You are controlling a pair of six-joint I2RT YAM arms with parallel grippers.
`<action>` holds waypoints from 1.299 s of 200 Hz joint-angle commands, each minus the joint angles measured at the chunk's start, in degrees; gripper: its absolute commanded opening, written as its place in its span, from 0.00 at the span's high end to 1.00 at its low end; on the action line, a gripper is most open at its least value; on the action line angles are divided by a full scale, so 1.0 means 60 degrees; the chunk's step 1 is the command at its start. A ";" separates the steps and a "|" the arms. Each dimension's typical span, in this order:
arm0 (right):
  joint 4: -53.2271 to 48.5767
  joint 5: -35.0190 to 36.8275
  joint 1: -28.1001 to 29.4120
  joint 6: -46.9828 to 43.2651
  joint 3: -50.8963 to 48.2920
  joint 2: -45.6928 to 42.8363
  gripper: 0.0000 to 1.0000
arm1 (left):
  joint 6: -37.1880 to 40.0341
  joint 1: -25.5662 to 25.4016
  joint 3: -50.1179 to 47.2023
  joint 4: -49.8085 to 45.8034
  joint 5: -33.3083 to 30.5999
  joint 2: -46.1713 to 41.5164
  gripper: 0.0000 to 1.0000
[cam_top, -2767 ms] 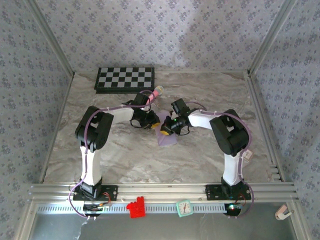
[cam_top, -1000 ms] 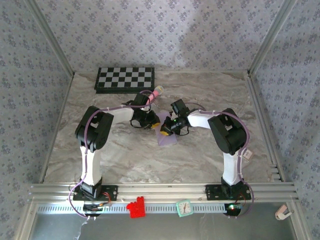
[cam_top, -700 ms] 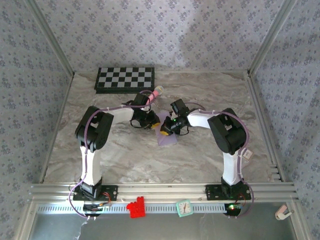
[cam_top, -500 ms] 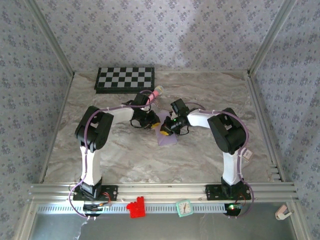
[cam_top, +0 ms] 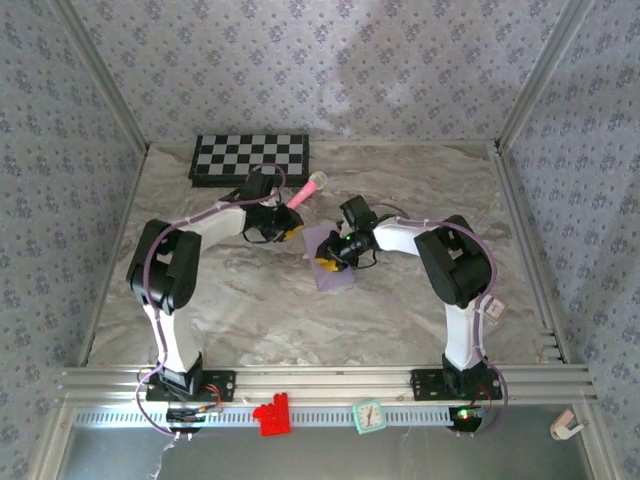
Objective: Fold a paper plane with a square sheet of paper (pick it up from the middle)
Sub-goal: Fold the triangle a second time at the center of the table.
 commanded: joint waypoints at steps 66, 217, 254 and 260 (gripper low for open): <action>-0.0594 0.0530 -0.0096 -0.0081 -0.0173 0.0296 0.68 | -0.0201 -0.0443 -0.0827 0.0190 0.0383 -0.0543 0.75; -0.1106 0.0710 -0.0103 -0.0116 -0.0064 0.0438 0.98 | 0.0242 -0.1560 -0.0474 -0.0355 0.0412 0.0699 1.00; -0.0975 0.0662 -0.0109 -0.0076 -0.0122 0.0363 0.98 | 0.0465 -0.1649 -0.0226 -0.0947 -0.0120 0.0838 1.00; -0.0963 0.0645 -0.0116 -0.0065 -0.0125 0.0334 0.98 | 0.0491 -0.1650 -0.0196 -0.1046 -0.0175 0.0878 1.00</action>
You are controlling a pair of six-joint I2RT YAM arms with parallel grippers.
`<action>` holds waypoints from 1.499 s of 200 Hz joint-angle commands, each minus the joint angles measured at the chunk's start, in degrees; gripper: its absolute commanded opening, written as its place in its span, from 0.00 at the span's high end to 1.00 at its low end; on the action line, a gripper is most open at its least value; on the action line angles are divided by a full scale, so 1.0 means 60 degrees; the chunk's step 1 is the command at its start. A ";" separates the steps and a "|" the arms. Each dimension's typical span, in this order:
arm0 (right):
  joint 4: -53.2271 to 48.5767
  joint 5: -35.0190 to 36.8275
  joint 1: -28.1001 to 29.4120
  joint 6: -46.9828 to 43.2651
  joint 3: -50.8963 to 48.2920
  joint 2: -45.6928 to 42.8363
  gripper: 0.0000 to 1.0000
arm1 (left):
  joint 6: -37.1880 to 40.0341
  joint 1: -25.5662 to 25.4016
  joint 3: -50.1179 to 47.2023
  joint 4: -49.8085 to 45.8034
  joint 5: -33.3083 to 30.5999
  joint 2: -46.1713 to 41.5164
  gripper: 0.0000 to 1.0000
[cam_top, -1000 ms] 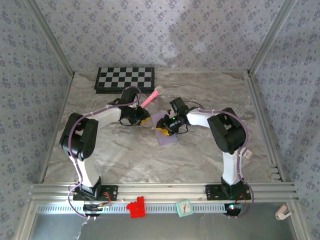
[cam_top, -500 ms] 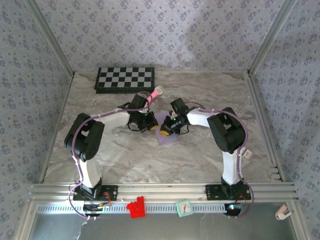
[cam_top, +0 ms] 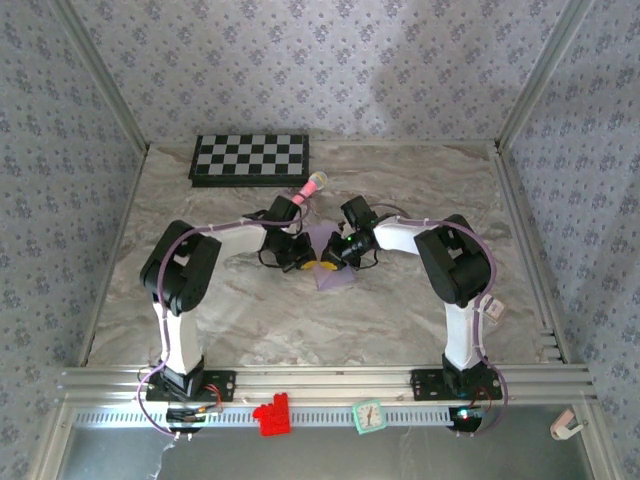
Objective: Fold a paper plane with a square sheet of paper (pick it up from the middle)
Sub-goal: Fold the triangle a second time at the center of the table.
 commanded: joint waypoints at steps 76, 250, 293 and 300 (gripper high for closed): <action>0.0090 0.0028 -0.0168 -0.0684 -0.0129 -0.0677 0.95 | 0.1135 -0.0158 0.0932 -0.2097 -0.1092 0.0586 1.00; 0.0926 0.0371 -0.0334 -0.1552 -0.1063 0.0000 0.95 | 0.2316 -0.0153 0.1799 -0.2683 -0.0972 0.1075 1.00; 0.2133 0.1151 -0.0231 -0.0532 -0.2097 -0.0046 0.95 | 0.2121 -0.0119 0.1980 -0.2280 -0.0908 0.0357 0.97; 0.2355 0.1285 -0.0195 -0.0317 -0.2256 -0.0069 0.95 | 0.1960 -0.0106 0.1902 -0.2095 -0.0923 0.0126 0.96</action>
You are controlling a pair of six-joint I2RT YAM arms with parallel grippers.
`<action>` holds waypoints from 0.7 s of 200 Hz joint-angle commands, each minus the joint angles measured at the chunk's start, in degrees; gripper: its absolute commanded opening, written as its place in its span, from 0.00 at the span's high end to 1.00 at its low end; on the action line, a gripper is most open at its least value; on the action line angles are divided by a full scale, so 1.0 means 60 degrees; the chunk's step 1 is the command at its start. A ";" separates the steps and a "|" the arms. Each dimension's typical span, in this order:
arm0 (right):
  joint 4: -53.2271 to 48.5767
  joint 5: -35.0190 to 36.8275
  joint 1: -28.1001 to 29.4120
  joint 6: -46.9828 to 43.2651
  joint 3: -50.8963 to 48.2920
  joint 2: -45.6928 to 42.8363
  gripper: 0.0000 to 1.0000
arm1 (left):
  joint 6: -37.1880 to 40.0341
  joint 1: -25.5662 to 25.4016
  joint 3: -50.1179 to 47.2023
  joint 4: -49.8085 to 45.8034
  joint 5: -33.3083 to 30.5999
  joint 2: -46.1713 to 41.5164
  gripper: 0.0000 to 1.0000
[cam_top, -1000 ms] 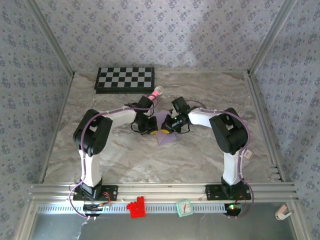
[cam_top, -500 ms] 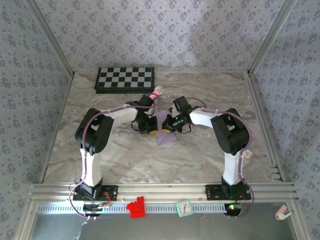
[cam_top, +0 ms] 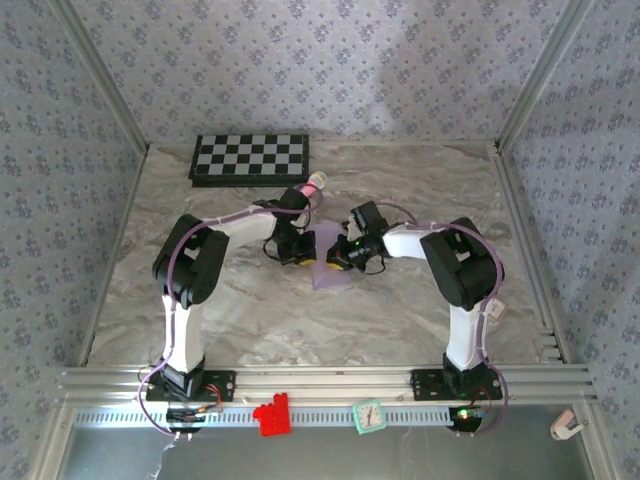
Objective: Fold a paper plane with a square sheet of paper (pick it up from the middle)
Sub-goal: Fold the triangle a second time at the center of the table.
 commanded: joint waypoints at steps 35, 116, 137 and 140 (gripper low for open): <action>0.0585 0.2411 0.0363 0.1802 -0.1276 0.0185 0.95 | -0.0956 0.0020 -0.0877 0.1235 -0.0043 -0.1730 0.86; 0.0179 0.2645 0.0482 0.2522 -0.1235 0.0491 0.95 | -0.1518 -0.0386 -0.2219 0.1852 0.1259 -0.1718 0.88; -0.0064 0.2578 0.0470 0.2427 -0.1044 0.0583 0.95 | -0.1373 -0.0373 -0.2112 0.1792 0.1360 -0.1451 0.89; -0.0084 0.2573 0.0471 0.2433 -0.1035 0.0587 0.95 | -0.1362 -0.0385 -0.2092 0.1792 0.1377 -0.1430 0.89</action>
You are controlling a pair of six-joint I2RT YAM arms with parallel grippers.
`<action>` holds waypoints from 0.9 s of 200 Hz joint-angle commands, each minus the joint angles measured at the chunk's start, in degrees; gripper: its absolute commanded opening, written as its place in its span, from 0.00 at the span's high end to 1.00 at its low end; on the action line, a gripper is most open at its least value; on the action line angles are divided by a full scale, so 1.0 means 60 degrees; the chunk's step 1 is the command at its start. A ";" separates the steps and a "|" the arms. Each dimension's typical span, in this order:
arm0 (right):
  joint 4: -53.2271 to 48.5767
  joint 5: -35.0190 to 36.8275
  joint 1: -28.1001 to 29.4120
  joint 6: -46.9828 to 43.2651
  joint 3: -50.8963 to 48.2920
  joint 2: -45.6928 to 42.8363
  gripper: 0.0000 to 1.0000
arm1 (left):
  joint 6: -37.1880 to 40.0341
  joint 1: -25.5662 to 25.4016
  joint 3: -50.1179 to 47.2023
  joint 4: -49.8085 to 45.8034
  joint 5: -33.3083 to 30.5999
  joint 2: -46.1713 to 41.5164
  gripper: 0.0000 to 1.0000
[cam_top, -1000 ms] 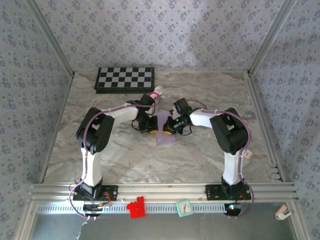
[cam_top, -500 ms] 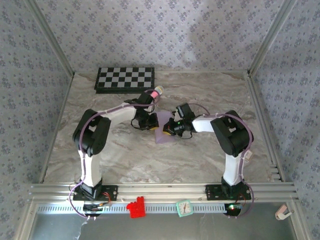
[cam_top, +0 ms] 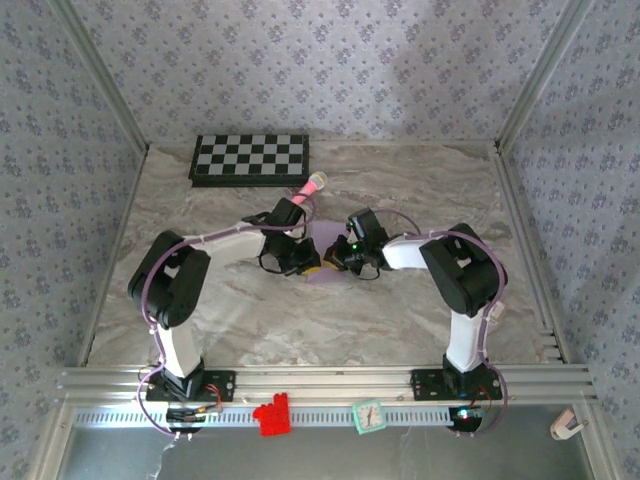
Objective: Fold a paper plane with a square sheet of paper (pick it up from the middle)
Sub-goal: Fold the triangle a second time at the center of the table.
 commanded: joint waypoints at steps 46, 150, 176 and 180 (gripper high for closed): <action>-0.2264 0.1113 -0.0014 -0.0014 -0.0068 0.0890 0.95 | 0.0467 0.0013 0.0411 -0.0120 0.0253 0.0786 0.89; -0.2834 0.1025 -0.0149 -0.0303 -0.0009 0.0730 0.95 | 0.0723 0.0145 0.0806 -0.0143 0.0007 0.0999 0.89; -0.2880 0.0995 -0.0168 -0.0318 -0.0020 0.0721 0.95 | 0.0722 0.0151 0.0653 -0.0046 0.0161 0.1212 0.90; -0.2894 0.0996 -0.0170 -0.0316 -0.0020 0.0722 0.95 | 0.0723 0.0146 0.0633 -0.0033 0.0160 0.1232 0.90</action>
